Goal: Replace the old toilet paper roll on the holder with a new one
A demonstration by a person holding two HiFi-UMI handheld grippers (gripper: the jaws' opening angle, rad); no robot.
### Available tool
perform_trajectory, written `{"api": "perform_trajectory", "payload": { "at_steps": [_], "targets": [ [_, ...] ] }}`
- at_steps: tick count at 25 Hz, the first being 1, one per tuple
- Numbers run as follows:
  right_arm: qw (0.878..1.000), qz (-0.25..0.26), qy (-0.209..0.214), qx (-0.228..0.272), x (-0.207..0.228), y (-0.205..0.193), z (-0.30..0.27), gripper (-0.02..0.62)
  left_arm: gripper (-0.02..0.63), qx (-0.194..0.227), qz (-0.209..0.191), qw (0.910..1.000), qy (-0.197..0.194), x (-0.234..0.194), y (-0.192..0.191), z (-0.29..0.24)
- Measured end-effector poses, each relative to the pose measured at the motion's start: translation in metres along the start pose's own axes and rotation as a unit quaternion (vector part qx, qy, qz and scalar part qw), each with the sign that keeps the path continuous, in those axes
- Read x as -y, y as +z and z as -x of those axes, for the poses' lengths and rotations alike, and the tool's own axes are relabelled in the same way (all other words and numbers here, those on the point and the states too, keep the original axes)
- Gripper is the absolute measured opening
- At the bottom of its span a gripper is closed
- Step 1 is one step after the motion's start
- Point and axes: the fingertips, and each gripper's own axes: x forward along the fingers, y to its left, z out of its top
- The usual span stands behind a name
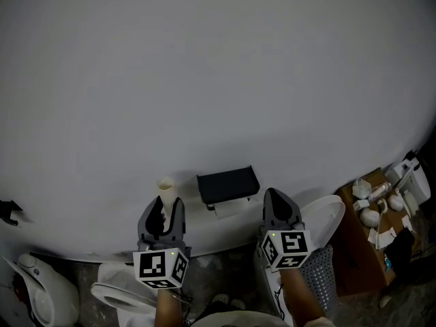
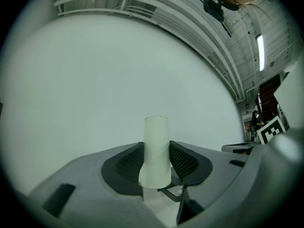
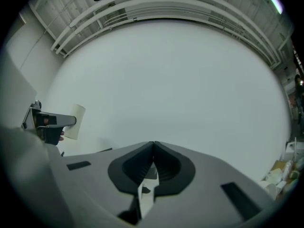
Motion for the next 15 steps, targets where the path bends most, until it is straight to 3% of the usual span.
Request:
{"api": "perform_trajectory", "payload": {
  "at_steps": [15],
  "targets": [
    [1.000,0.017,-0.002,0.011,0.0000,0.0086,-0.0024,-0.009,0.173,-0.002,-0.007,1.0000,-0.005,0.0003,-0.0020,-0.0086]
  ]
}}
